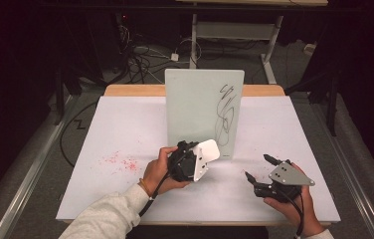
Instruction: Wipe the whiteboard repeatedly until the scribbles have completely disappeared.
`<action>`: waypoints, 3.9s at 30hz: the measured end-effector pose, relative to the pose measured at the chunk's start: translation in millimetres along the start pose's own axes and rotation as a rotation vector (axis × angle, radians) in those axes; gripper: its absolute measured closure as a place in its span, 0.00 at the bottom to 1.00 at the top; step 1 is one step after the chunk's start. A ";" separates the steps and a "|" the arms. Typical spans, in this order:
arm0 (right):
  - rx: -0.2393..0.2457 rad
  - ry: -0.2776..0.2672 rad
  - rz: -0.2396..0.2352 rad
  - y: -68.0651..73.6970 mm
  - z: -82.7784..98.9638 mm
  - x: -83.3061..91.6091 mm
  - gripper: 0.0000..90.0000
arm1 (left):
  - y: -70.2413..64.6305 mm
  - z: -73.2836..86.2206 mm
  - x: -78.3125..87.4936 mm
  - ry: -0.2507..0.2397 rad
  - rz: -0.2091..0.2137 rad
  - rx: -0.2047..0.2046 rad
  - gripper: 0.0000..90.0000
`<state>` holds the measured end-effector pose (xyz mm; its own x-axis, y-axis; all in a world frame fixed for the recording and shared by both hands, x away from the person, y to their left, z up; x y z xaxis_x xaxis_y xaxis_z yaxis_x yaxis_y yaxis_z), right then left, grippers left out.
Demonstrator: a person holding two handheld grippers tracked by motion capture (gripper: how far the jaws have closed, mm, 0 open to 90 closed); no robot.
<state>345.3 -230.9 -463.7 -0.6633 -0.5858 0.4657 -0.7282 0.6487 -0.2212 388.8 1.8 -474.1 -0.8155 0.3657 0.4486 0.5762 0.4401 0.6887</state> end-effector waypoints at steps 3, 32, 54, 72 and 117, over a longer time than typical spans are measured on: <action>-0.001 0.004 0.000 0.7 0.3 -1.7 0.24 | -7.9 -4.0 -11.8 0.018 -0.003 -0.056 0.33; -0.021 0.056 -0.001 -1.0 5.9 -8.4 0.25 | -11.7 -26.7 -39.7 -0.028 -0.167 -0.174 0.33; -0.024 0.053 -0.019 0.4 5.4 -9.1 0.25 | 9.0 -36.5 -37.1 -0.063 -0.248 -0.115 0.32; -0.028 0.040 -0.031 2.1 4.9 -7.1 0.25 | -38.2 -6.8 -43.8 -0.002 -0.185 -0.316 0.32; -0.040 0.001 0.017 -3.9 -0.6 1.9 0.25 | 22.1 -44.2 -35.7 0.001 -0.334 -0.115 0.32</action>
<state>347.0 -234.3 -461.4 -0.6755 -0.5741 0.4627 -0.7092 0.6776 -0.1946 428.2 -37.8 -449.7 -0.9578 0.2170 0.1884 0.2682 0.4398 0.8571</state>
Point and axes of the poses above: each handheld gripper's, and its own axes: x roughly backward along the jaws, z roughly out of its underside, y roughly to its left, the point moved 6 cm from there along -x, roughly forward along the jaws, and after that the axes turned 11 degrees about -z, right-handed, at the moved point
